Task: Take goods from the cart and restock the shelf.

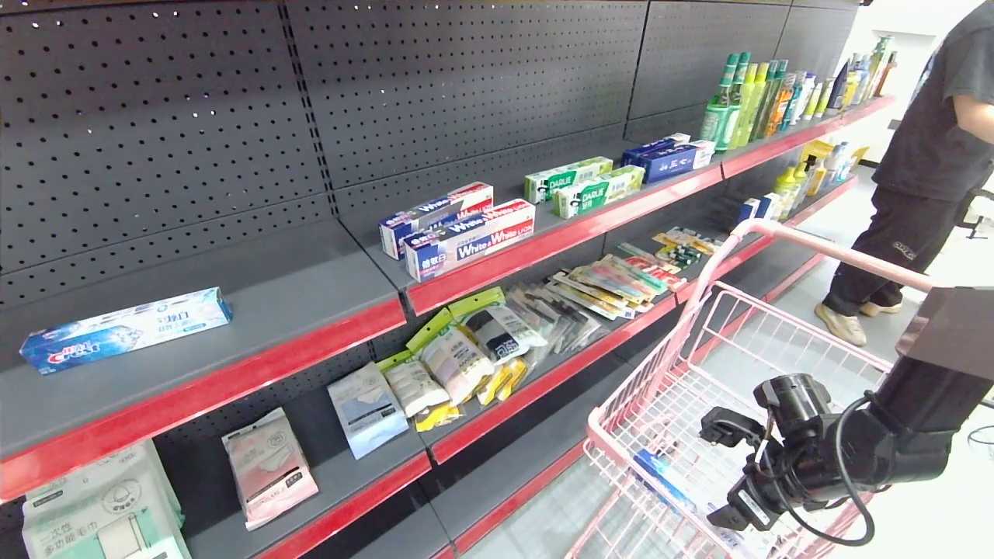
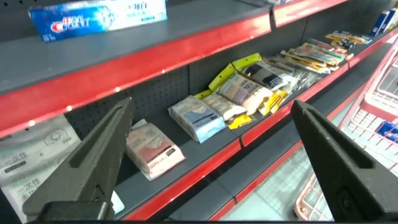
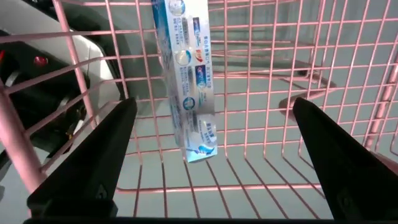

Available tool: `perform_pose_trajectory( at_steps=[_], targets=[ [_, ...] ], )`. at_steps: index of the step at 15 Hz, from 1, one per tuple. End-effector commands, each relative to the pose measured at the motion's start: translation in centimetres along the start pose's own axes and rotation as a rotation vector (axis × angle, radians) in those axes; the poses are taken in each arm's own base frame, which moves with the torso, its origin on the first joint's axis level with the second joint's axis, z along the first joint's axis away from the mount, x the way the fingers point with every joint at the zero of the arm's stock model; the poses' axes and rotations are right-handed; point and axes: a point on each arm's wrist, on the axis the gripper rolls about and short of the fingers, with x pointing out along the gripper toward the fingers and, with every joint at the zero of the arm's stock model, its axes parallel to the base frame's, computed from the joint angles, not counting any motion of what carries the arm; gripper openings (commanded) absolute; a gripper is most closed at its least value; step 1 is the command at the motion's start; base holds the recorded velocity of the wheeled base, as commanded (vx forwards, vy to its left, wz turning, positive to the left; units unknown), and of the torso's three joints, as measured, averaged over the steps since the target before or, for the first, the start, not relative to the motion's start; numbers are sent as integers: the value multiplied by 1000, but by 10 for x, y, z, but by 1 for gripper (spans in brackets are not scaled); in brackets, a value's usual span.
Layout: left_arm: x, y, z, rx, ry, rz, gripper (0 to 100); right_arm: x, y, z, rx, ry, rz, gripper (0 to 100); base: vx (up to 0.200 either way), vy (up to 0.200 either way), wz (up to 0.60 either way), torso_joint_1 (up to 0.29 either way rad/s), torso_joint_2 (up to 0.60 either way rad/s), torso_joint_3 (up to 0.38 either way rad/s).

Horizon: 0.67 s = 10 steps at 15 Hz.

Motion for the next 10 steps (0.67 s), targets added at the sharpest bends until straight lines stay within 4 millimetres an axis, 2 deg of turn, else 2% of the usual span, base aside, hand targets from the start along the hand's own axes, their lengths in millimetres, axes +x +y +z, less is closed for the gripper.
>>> perform_pose_trajectory(
  at_steps=[1,5,10],
  targets=[
    [0,0,0,1,1,1,100,-1,0,1,-3,-5,-2,100,0,0,0,-183,393,222],
    [0,0,0,1,1,1,100,-7,0,2,-14,-34,17,100,0,0,0,-182,423,232],
    [0,0,0,-1,1,1,100,0,2,-1,-13,-23,47,100,0,0,0,-17,48,28]
  ],
)
